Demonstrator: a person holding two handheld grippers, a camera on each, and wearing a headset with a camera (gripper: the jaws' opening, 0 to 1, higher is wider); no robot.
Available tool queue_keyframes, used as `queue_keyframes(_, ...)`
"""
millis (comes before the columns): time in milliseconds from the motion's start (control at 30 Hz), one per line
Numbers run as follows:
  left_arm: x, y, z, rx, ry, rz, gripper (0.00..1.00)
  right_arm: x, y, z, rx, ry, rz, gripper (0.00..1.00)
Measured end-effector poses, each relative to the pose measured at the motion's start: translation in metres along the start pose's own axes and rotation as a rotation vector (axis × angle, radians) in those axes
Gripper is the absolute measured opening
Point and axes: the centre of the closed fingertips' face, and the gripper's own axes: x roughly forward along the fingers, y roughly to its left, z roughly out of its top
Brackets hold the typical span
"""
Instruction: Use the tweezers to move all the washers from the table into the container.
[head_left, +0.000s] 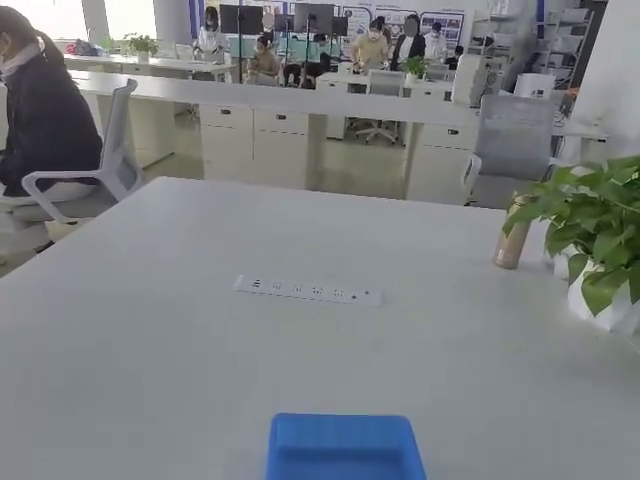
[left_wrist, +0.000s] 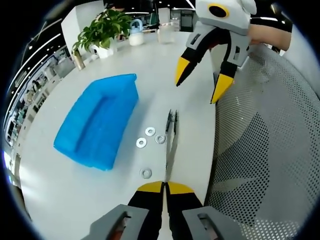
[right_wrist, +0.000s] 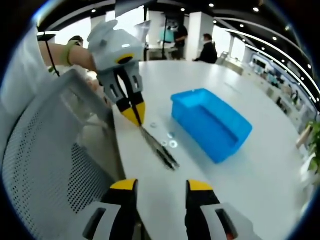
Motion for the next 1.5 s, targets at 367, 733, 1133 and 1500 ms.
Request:
queue_keyframes(367, -0.03, -0.002, 0.023, 0.019, -0.08, -0.001, 0.0, 0.004, 0.003, 0.006, -0.025, 0.001, 0.019, 0.33)
queue_keyframes(733, -0.051, -0.01, 0.046, 0.07, -0.122, 0.0, 0.0, 0.005, 0.004, 0.012, -0.041, -0.019, 0.021, 0.31)
queue_keyframes(1133, -0.058, -0.014, 0.062, 0.083, -0.166, 0.004, 0.0, 0.001, 0.004, 0.01, 0.0, -0.055, 0.013, 0.29)
queue_keyframes(1500, -0.062, -0.021, 0.08, 0.167, -0.189, -0.003, 0.0, 0.004, 0.003, 0.019, -0.019, -0.08, 0.015, 0.28)
